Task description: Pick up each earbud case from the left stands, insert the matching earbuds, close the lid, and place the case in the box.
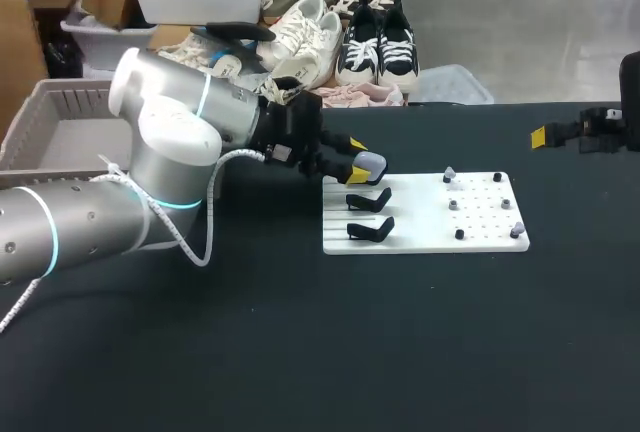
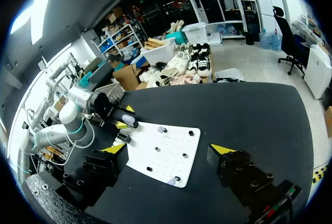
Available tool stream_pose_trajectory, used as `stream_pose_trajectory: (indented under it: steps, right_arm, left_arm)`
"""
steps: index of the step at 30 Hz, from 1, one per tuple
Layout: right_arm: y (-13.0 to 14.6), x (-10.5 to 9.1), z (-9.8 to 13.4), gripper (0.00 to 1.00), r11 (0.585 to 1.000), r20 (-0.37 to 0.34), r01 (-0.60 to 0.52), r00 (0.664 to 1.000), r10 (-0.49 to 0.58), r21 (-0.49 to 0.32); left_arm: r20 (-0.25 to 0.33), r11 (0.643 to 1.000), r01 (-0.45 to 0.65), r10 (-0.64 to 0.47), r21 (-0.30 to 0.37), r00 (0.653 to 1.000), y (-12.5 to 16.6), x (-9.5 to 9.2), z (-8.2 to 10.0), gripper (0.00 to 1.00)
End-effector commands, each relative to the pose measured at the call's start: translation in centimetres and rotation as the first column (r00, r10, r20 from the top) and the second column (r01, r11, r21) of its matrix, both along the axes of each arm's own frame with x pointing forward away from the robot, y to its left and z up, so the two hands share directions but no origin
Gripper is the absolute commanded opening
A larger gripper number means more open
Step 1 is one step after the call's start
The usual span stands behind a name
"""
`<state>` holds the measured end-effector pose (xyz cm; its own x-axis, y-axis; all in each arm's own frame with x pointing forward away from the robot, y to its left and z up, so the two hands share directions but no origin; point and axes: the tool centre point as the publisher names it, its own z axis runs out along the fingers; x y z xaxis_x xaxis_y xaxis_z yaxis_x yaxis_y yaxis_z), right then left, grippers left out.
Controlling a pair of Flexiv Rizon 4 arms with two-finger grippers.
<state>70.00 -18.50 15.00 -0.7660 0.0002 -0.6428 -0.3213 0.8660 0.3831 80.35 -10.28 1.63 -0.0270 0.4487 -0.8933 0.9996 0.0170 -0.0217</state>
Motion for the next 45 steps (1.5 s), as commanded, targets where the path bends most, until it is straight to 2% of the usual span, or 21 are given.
stream_pose_trajectory:
  steps: [1,6,12,13,15,16,22,27,37,42,45]
  right_arm:
    - [0.0,0.0,0.0,1.00,1.000,0.000,0.000,1.000,0.000,0.000]
    - [0.0,0.0,0.0,1.00,1.000,0.000,0.000,1.000,0.000,0.000]
    - [0.0,0.0,0.0,1.00,1.000,0.000,0.000,1.000,0.000,0.000]
    - [0.0,0.0,0.0,1.00,1.000,0.000,0.000,1.000,0.000,0.000]
    - [0.0,0.0,0.0,1.00,1.000,0.000,0.000,1.000,0.000,0.000]
    - [0.0,0.0,0.0,1.00,1.000,0.000,0.000,1.000,0.000,0.000]
    - [0.0,0.0,0.0,1.00,1.000,0.000,0.000,1.000,0.000,0.000]
    - [0.0,0.0,0.0,1.00,1.000,0.000,0.000,1.000,0.000,0.000]
    - [0.0,0.0,0.0,1.00,1.000,0.000,0.000,1.000,0.000,0.000]
    - [0.0,0.0,0.0,1.00,1.000,0.000,0.000,1.000,0.000,0.000]
    - [0.0,0.0,0.0,1.00,1.000,0.000,0.000,1.000,0.000,0.000]
  left_arm:
    - [-0.002,1.000,0.008,-0.008,0.001,1.000,-0.1,0.3,-0.3,0.60]
    - [0.002,1.000,0.009,-0.009,0.002,1.000,-0.1,0.3,-0.4,0.56]
    - [0.009,1.000,0.009,-0.009,0.002,1.000,-0.1,0.3,-0.6,0.42]
    - [0.011,1.000,0.009,-0.009,0.001,1.000,-0.1,0.2,-0.5,0.36]
    - [0.014,1.000,0.009,-0.009,-0.001,1.000,-0.1,0.1,-0.5,0.03]
    - [0.015,1.000,0.008,-0.008,-0.001,1.000,0.0,0.1,-0.5,0.00]
    - [0.014,1.000,-0.009,0.009,-0.003,1.000,0.8,-0.2,-0.1,0.00]
    - [0.025,0.999,-0.008,0.010,-0.050,1.000,2.1,-1.4,1.9,0.00]
    - [0.070,0.981,-0.021,0.036,-0.193,0.997,2.8,-5.4,7.4,0.00]
    - [0.148,0.966,-0.036,0.076,-0.256,0.986,2.5,-7.6,8.7,0.00]
    - [0.149,0.959,-0.040,0.085,-0.281,0.985,2.3,-8.8,9.4,0.00]
